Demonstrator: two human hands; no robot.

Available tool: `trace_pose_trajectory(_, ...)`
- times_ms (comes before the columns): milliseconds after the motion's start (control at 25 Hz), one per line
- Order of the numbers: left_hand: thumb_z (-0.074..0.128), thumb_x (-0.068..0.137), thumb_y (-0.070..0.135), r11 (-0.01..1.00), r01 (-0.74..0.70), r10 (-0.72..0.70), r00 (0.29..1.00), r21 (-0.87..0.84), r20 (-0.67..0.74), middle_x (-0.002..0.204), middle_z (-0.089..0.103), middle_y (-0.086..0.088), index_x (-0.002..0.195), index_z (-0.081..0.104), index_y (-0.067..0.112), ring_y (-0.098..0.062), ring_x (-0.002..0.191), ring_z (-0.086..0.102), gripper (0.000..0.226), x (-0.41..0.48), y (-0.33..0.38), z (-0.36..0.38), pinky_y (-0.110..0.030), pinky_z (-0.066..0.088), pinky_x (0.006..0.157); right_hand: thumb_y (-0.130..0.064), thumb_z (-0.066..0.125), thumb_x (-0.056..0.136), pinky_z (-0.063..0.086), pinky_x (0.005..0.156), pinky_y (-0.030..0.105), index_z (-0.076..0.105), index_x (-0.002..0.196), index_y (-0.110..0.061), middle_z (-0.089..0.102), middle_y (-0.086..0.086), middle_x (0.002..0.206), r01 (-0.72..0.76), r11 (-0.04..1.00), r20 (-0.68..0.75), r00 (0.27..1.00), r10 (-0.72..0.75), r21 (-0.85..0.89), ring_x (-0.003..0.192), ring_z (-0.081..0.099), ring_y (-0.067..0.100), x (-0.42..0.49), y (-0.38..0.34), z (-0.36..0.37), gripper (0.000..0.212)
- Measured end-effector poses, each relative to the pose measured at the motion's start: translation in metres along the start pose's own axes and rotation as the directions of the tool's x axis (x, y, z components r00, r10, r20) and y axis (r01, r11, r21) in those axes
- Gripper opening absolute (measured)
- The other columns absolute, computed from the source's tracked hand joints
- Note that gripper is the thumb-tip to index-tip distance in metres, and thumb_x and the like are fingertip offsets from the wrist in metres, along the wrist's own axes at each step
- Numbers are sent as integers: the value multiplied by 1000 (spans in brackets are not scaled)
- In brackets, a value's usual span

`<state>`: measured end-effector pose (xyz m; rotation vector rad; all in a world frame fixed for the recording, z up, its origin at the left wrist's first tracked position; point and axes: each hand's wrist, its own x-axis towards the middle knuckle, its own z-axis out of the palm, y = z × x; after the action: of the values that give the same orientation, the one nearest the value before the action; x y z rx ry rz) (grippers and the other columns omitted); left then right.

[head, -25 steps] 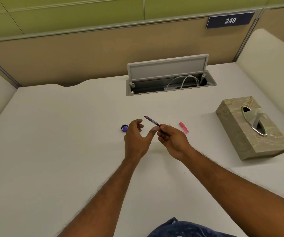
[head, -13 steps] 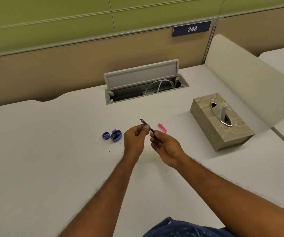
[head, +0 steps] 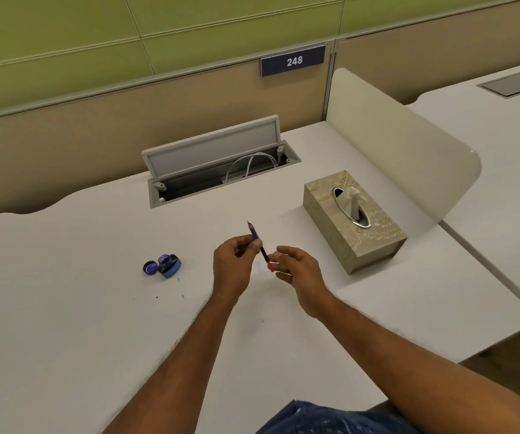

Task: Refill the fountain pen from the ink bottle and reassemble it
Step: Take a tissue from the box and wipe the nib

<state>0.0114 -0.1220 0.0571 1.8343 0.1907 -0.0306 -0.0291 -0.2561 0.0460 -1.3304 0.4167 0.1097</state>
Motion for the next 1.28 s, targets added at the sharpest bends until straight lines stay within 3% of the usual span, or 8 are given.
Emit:
trace_pose_trajectory(160,68,87,28,1000,16,-16,1000,5,5,98,75,0,110,70,11,-10,89,71,29,6,1,7,-37,59,83,-17,70,82,51,69,29,64,100,-21,70,-5,89,399,806,-136,857,-497,-437,78,63,11,13,-20,-50,19)
trace_pose_trajectory(320,69,87,25,1000,6,-5,1000,-19,1,97,75,-4,109,70,8,-9,86,71,28,7,5,10,-35,58,79,-25,74,74,47,79,41,61,105,-13,62,6,99,379,517,-203,621,-757,-768,88,56,25,49,-46,-102,36)
trace_pose_trajectory(400,69,87,26,1000,3,-3,1000,-14,-2,96,76,-3,108,70,8,-6,83,71,28,7,7,12,-31,57,76,-42,76,72,43,88,47,55,119,-13,56,11,114,190,468,-247,649,-720,-863,105,53,31,69,-57,-120,59)
trace_pose_trajectory(520,70,86,26,1000,5,-5,1000,-3,-4,94,76,-3,108,71,9,-5,83,70,28,6,7,12,-33,58,77,-65,72,67,36,100,50,41,135,-12,48,15,130,-20,475,-305,791,-531,-880,122,44,35,93,-70,-134,92)
trace_pose_trajectory(720,71,85,25,1000,-15,15,1000,27,17,95,75,-2,106,71,9,-10,88,70,26,4,9,13,-34,58,79,-71,64,69,37,96,49,54,123,-12,58,14,119,-81,307,-231,839,-492,-948,115,51,35,113,-81,-128,80)
trace_pose_trajectory(920,71,85,25,998,-31,31,1000,46,7,93,75,-1,104,72,10,-8,85,70,24,6,10,11,-36,60,77,-44,55,82,37,84,43,62,93,-12,68,10,95,-51,286,-203,822,-533,-957,92,61,34,122,-88,-128,35)
trace_pose_trajectory(1080,71,85,24,997,-41,41,999,62,-3,92,75,0,103,71,12,-7,82,70,22,8,11,8,-35,60,76,-33,55,83,41,81,42,62,88,-10,68,9,90,7,315,-204,749,-631,-949,87,62,34,118,-94,-129,25)
trace_pose_trajectory(1280,71,86,22,996,-68,68,998,62,-12,86,71,7,104,71,9,6,73,67,22,9,15,1,-3,48,63,-31,64,80,53,73,40,65,85,-10,68,6,83,246,579,-278,691,-667,-778,77,62,25,100,-116,-122,22)
